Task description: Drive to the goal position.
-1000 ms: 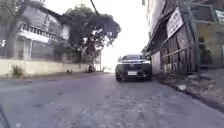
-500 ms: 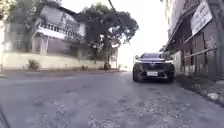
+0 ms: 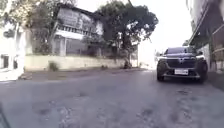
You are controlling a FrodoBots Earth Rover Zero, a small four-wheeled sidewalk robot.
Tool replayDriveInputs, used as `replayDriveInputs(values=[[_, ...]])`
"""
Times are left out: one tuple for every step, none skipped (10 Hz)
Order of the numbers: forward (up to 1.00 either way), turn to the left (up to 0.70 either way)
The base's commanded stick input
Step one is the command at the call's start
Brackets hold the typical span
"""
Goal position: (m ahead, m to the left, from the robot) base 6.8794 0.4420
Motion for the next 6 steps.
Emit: replayDriveInputs(values=[[0.98, 0.38], [0.98, 0.08], [1.0, -0.01], [1.0, -0.01], [1.0, -0.01], [1.0, -0.01]])
